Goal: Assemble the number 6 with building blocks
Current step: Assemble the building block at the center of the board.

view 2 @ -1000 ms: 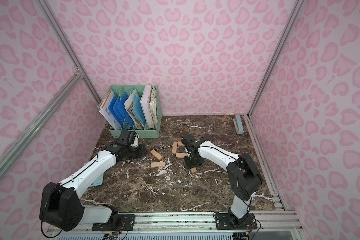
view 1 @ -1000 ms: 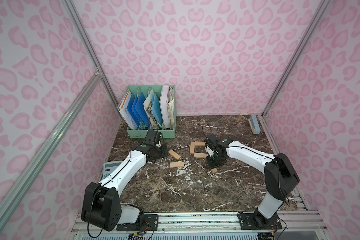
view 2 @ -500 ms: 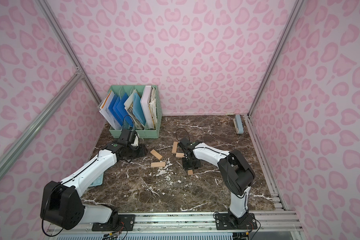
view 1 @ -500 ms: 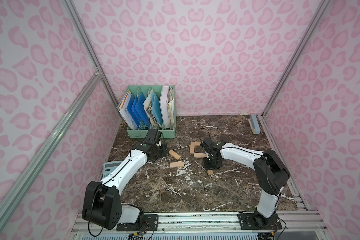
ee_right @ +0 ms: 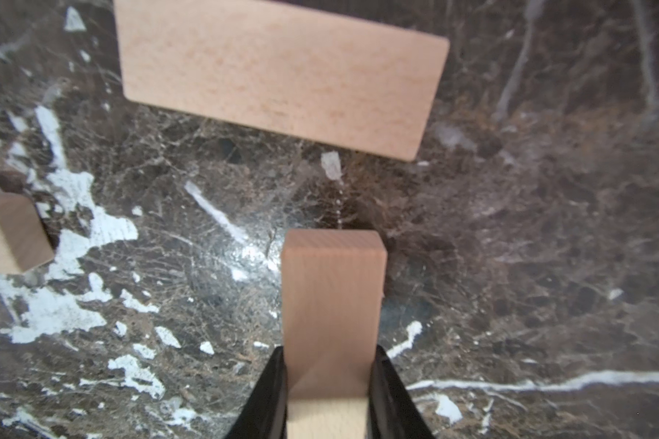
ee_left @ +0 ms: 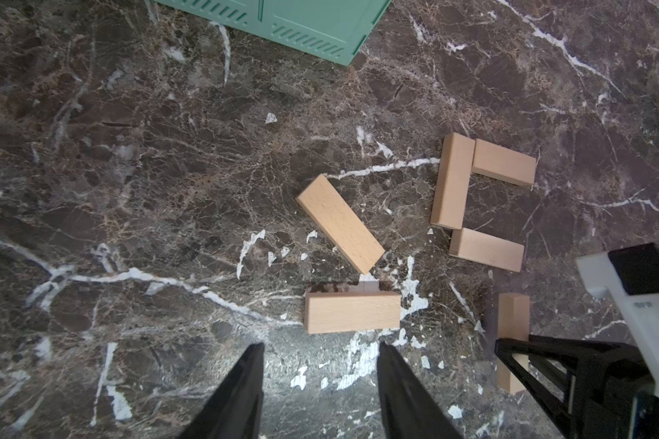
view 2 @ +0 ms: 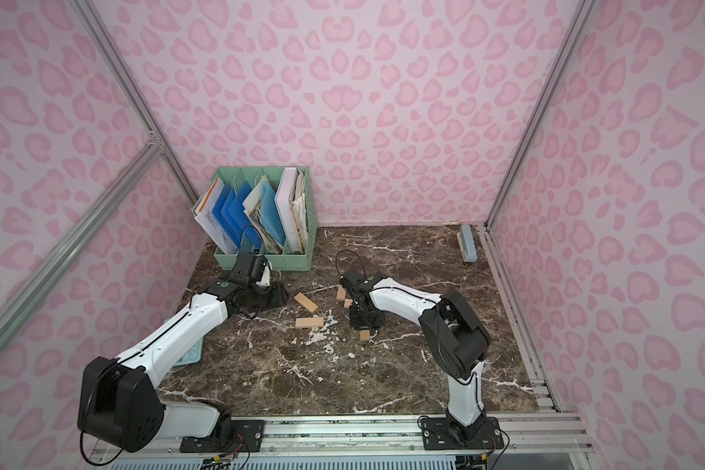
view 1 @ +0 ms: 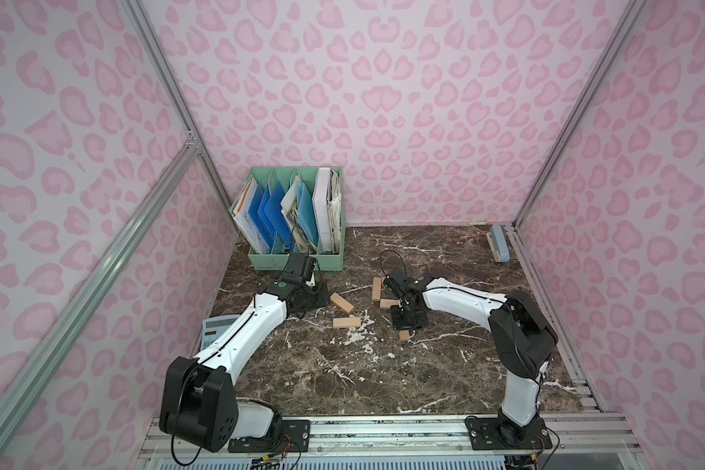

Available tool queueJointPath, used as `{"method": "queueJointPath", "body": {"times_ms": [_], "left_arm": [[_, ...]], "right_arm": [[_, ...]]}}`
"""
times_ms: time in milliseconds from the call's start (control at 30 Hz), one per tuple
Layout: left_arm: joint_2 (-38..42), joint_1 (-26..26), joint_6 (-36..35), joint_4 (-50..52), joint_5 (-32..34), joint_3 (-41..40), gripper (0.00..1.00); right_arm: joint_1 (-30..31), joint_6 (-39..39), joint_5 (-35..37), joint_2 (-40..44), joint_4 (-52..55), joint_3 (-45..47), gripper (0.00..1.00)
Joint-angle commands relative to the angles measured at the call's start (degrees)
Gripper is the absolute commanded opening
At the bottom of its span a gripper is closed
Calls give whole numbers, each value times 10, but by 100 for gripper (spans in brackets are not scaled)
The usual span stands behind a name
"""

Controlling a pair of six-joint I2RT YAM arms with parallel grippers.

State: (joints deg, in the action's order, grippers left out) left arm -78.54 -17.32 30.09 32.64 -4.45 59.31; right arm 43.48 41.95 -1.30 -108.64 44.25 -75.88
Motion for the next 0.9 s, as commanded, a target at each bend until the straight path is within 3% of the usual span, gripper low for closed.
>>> {"method": "queueJointPath", "body": {"times_ms": [0, 867], "left_arm": [[6, 0, 6, 7, 1, -4, 52], [18, 0, 1, 13, 2, -12, 52]], "right_arm": [[1, 20, 1, 6, 2, 4, 0], [-14, 45, 9, -22, -21, 6, 0]]}}
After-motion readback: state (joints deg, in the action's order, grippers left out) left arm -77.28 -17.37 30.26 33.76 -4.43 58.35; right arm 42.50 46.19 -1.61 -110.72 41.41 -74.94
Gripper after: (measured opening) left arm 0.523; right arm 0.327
